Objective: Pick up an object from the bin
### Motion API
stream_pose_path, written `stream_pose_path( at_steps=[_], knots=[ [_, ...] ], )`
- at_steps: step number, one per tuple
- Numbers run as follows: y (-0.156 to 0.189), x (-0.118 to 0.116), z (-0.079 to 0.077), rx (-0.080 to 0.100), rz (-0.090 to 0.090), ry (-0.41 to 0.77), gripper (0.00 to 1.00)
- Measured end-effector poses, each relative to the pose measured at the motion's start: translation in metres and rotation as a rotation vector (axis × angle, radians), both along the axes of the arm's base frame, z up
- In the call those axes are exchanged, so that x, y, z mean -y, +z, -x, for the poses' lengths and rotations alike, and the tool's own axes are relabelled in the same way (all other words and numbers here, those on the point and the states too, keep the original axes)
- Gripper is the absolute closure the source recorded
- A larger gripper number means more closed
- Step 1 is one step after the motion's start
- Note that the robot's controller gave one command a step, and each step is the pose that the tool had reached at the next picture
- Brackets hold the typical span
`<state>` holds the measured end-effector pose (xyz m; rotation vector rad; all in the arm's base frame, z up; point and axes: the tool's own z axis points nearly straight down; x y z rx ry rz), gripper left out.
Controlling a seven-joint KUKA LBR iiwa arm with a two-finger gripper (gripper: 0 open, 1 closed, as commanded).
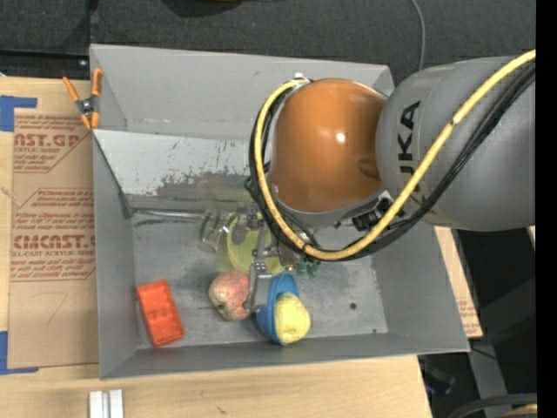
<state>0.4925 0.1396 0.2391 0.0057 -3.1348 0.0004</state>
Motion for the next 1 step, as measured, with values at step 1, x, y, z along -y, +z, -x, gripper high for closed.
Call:
stream_pose_path(
  at_steps=[1],
  knots=[
    [0.0046, 0.0011, -0.0015, 0.008, -0.001, -0.003, 0.0]
  ],
)
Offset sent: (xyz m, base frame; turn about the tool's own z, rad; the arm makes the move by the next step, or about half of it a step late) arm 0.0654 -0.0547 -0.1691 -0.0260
